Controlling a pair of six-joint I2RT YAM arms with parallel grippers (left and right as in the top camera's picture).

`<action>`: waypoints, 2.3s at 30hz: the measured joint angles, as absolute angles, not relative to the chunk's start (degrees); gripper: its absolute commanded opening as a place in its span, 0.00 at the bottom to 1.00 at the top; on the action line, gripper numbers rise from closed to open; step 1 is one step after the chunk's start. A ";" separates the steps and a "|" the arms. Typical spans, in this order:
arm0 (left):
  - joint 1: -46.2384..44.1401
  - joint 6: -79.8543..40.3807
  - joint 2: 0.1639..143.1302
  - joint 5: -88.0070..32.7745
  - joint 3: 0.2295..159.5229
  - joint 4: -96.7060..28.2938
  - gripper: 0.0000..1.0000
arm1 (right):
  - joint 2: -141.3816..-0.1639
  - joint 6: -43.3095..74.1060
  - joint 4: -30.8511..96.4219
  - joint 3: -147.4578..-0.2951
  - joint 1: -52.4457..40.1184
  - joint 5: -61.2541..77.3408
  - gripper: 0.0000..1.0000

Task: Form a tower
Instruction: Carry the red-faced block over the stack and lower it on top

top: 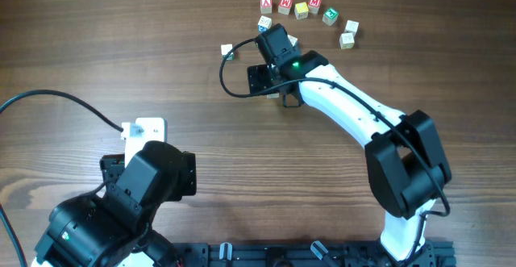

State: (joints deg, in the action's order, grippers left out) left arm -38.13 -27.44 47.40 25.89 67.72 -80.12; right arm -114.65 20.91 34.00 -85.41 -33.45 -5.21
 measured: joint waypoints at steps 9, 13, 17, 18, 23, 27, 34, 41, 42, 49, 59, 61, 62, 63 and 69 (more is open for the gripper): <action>-38.13 -27.44 47.40 25.89 67.72 -80.12 1.00 | -115.42 20.91 34.00 -85.41 -33.45 -5.21 0.72; -38.13 -27.44 47.40 25.89 67.72 -80.12 1.00 | -116.07 20.91 34.04 -85.41 -33.45 -5.21 0.68; -38.13 -27.44 47.40 25.89 67.72 -80.12 1.00 | -117.12 20.91 34.20 -85.41 -33.45 -5.21 0.60; -38.13 -27.44 47.40 25.89 67.72 -80.12 1.00 | -117.12 20.88 34.20 -85.41 -33.45 -5.21 0.58; -38.13 -27.44 47.40 25.89 67.72 -80.12 1.00 | -117.12 20.91 34.20 -85.41 -33.45 -5.21 0.52; -38.13 -27.44 47.40 25.89 67.72 -80.12 1.00 | -117.12 20.91 34.20 -85.41 -33.45 -5.21 0.48; -38.13 -27.44 47.40 25.89 67.72 -80.12 1.00 | -117.12 20.91 34.20 -85.41 -33.45 -5.21 0.43; -38.13 -27.44 47.40 25.89 67.72 -80.12 1.00 | -117.12 20.91 34.20 -85.41 -33.45 -5.21 0.40; -38.13 -27.44 47.40 25.89 67.72 -80.12 1.00 | -117.12 20.91 34.20 -85.41 -33.45 -5.21 0.40; -38.13 -27.44 47.40 25.89 67.72 -80.12 1.00 | -117.12 20.91 34.20 -85.41 -33.45 -5.21 0.38; -38.13 -27.44 47.40 25.89 67.72 -80.12 1.00 | -117.12 20.82 34.20 -85.41 -33.45 -5.19 0.47; -38.13 -27.44 47.40 25.89 67.72 -80.12 1.00 | -117.12 20.91 34.20 -85.41 -33.45 -5.19 0.52; -38.13 -27.44 47.40 25.89 67.72 -80.12 1.00 | -117.12 20.93 34.20 -85.41 -33.45 -5.19 0.54; -38.13 -27.44 47.40 25.89 67.72 -80.12 1.00 | -117.12 20.86 34.20 -85.41 -33.45 -5.19 0.54; -38.13 -27.44 47.40 25.89 67.72 -80.12 1.00 | -117.12 20.91 34.20 -85.41 -33.45 -5.19 0.54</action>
State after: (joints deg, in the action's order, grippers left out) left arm -38.13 -27.44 47.40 25.89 67.72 -80.12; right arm -117.12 20.91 34.20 -85.41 -33.45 -5.19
